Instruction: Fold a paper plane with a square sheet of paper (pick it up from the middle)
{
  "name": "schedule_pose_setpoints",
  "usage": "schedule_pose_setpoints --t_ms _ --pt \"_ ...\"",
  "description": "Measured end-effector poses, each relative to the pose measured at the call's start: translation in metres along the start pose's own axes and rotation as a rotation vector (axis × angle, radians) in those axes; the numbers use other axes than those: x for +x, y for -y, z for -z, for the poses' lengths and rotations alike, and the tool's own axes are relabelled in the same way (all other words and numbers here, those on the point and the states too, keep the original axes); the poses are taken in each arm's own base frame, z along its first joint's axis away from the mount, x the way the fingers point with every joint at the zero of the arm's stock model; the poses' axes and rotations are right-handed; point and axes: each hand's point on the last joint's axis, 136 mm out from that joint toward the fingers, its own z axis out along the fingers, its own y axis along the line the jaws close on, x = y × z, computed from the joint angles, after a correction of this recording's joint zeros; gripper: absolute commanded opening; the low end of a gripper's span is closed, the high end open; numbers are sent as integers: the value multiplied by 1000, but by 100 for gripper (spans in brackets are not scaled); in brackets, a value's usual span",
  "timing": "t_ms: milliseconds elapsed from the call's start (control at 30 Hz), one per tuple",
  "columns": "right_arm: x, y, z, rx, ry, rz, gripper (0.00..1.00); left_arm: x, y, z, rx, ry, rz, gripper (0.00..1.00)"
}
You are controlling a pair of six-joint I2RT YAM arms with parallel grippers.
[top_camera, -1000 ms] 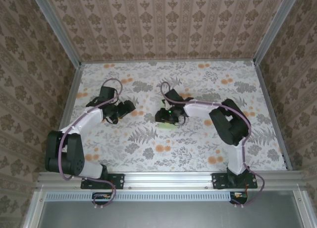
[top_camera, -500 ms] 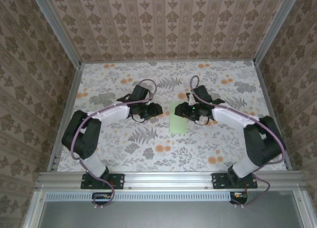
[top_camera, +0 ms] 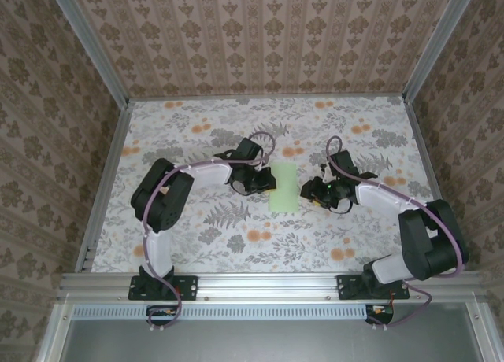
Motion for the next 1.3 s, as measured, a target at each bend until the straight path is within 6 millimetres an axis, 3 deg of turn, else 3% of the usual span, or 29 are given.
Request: schedule_pose_setpoints --t_ms 300,800,1000,1133,1300 --pt "19 5 -23 -2 -99 -24 40 5 -15 -10 -38 -26 26 8" --pt "30 -4 -39 -38 -156 -35 40 5 -17 -10 -47 -21 31 8" --pt "31 -11 -44 -83 -157 -59 35 5 -17 -10 -47 -21 31 8" --pt "32 -11 -46 -102 -151 -84 26 5 -17 -10 -47 -21 31 7" --pt "32 -15 -38 -117 -125 -107 22 5 -17 -10 -47 -21 31 8"
